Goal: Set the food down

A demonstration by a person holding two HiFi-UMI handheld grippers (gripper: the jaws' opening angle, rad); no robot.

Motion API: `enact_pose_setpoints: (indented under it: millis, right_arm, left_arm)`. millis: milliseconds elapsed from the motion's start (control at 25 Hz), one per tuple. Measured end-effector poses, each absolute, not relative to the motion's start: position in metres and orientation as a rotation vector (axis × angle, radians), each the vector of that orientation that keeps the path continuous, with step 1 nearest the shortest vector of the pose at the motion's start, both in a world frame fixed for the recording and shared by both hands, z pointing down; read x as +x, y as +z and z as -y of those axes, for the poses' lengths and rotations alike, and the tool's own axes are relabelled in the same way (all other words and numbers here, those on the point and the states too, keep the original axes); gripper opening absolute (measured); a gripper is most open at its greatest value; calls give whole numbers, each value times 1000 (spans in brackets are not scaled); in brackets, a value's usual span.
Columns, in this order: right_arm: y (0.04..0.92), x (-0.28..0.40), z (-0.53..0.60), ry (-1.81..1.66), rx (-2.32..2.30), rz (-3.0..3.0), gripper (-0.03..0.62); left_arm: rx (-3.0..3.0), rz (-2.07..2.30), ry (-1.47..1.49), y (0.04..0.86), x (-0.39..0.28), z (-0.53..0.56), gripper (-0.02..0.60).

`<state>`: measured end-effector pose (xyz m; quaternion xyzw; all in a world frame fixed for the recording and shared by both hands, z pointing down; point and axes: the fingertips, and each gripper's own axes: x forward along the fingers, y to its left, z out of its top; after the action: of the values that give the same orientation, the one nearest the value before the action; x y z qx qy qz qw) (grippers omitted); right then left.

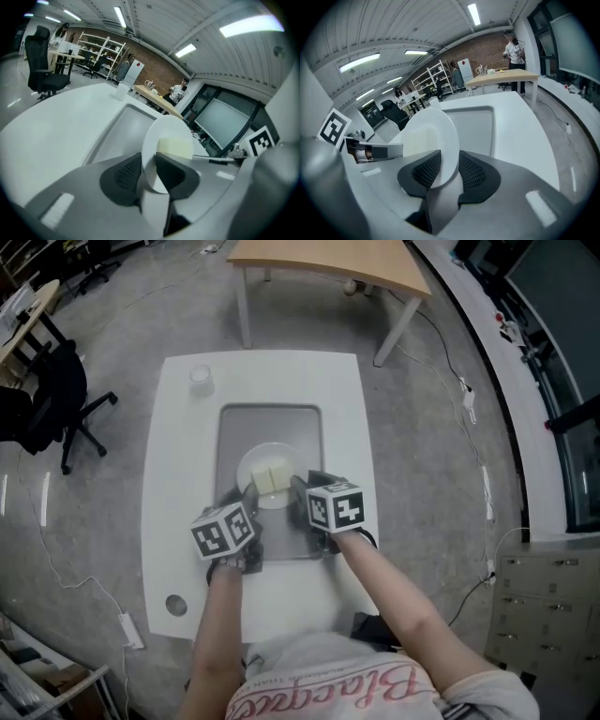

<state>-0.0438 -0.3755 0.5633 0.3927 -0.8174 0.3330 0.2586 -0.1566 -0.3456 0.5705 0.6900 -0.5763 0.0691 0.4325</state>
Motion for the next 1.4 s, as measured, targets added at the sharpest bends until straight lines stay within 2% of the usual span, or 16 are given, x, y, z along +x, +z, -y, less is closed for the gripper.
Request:
enact_pose_setpoints:
  millis: [80,280,320,360,560,640,760,1080,1400]
  right_arm:
    - [567,-43,376,839,1099,2169,88]
    - [572,-41,380,743,1158,2078,100]
    - [572,-39,382,713,1186,2063,66]
    - [572,-37,385,687,1208,2051,64]
    - [562,-33,389,662,1235,2093,43]
    - [551,-29,390,647,1254,2132,26]
    - [530,-25,388,621,1277,2201,3]
    - [467,-23,359,517,1230,2391,3]
    - [405,-20,311,235,1188,2528,3]
  left_arm:
    - [1717,1472,263,575,-158,345,101]
    - [1675,1522,361,586,-163,344,106]
    - [1663,1538,369,587,-165,344,107]
    - [1652,1559,379,588,-168,345,120]
    - [1650,1684,452,583,-181,350,25]
    - [1657,1725,450,576,-187,352,17]
    - [1675,1777,413,558,-194,351,0]
    - [1821,1940,340,481,-197,332,0]
    - [1996,2142,306,409,-187,289,0]
